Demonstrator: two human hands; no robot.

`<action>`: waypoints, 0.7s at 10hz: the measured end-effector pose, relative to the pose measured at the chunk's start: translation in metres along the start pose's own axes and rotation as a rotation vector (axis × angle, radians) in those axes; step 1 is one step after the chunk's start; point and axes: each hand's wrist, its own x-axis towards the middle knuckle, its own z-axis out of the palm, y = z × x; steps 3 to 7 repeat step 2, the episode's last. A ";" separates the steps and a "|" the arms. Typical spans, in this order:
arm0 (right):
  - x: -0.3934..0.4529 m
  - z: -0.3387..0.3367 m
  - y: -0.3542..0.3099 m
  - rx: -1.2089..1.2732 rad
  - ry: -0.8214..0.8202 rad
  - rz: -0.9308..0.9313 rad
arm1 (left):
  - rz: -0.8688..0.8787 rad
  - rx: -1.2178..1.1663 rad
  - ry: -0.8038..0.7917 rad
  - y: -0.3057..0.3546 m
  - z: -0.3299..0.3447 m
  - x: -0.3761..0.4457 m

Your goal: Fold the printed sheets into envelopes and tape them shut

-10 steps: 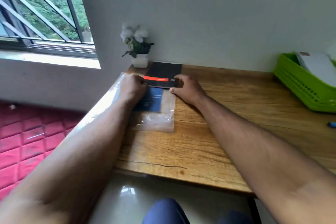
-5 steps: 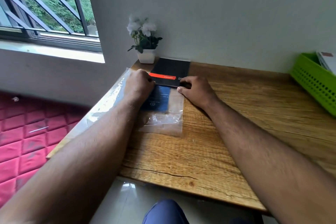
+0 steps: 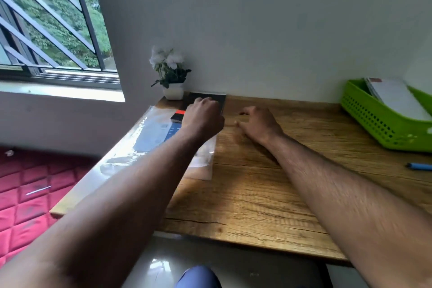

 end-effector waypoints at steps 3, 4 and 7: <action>0.020 -0.041 0.051 -0.112 0.019 0.070 | 0.069 0.005 -0.156 0.070 0.027 0.041; 0.020 -0.041 0.051 -0.112 0.019 0.070 | 0.069 0.005 -0.156 0.070 0.027 0.041; 0.020 -0.041 0.051 -0.112 0.019 0.070 | 0.069 0.005 -0.156 0.070 0.027 0.041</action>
